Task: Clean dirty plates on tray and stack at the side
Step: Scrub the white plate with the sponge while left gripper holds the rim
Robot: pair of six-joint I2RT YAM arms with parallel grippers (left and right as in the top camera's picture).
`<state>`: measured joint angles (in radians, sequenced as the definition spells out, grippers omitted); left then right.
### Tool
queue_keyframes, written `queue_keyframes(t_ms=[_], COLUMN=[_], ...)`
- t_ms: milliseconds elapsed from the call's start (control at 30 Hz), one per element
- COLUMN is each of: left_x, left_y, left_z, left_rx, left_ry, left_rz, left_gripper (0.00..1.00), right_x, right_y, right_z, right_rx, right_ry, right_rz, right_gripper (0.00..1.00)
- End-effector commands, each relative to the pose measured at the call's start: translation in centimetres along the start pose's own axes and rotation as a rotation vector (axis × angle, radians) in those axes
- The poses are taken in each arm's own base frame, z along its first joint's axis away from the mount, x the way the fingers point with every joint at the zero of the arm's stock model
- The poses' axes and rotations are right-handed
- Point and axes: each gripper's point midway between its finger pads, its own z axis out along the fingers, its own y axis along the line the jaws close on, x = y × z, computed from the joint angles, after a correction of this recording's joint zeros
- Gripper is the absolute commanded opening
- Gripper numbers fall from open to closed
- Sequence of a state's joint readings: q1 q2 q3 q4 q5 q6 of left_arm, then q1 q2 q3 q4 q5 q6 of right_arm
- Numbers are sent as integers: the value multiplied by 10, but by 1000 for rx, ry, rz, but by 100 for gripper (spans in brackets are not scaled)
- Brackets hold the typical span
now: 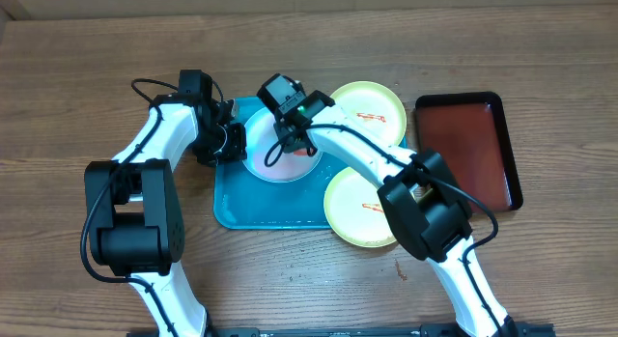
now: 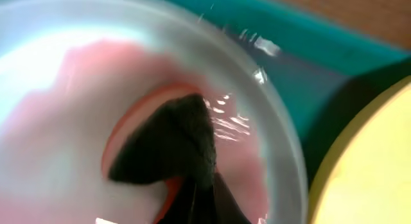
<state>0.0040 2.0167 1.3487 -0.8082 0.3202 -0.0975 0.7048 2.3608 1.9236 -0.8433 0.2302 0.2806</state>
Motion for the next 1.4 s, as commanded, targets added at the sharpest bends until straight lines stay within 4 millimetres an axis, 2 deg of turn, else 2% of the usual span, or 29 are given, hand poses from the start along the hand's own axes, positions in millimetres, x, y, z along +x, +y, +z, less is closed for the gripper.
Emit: queue_keyframes(t_ms=[0,200,333,433,533,600,700,867,1033,1200,1267,1367], left_x=[5,5,4,3,4,4,5,5,5,5,5,5], left_y=[12,12,12,12,12,13,18,19,19,19,19,19], left_z=[5,5,5,5,5,5,4,4,4,4,4,4], left_rx=[-42,-42,-42,-42,-42,-46,-73,-80,-80,-80,-80,-81], left_ry=[27,27,21,21,21,22,25,24,25,24,24,25], left_rz=[5,5,7,7,6,6,-5,-7,-7,-7,-7,-7], left_gripper=[4,4,4,4,4,4,4,4,5,4,4,4], right_x=[-3,6,22,34,48,58,71,82,72,53,44,30], right_y=[-3,69,107,124,127,121,94,20,-45,-72,-72,-59], right_z=[16,8,-10,-24,-30,-29,-18,6,12,13,16,19], right_rx=[-19,-422,-633,-735,-768,-746,-617,-233,102,246,251,221], right_ry=[-9,68,153,212,273,311,367,385,317,226,186,115], right_rz=[84,73,49,30,15,3,16,15,23,16,22,50], right_gripper=[4,4,4,4,4,4,4,4,4,4,4,4])
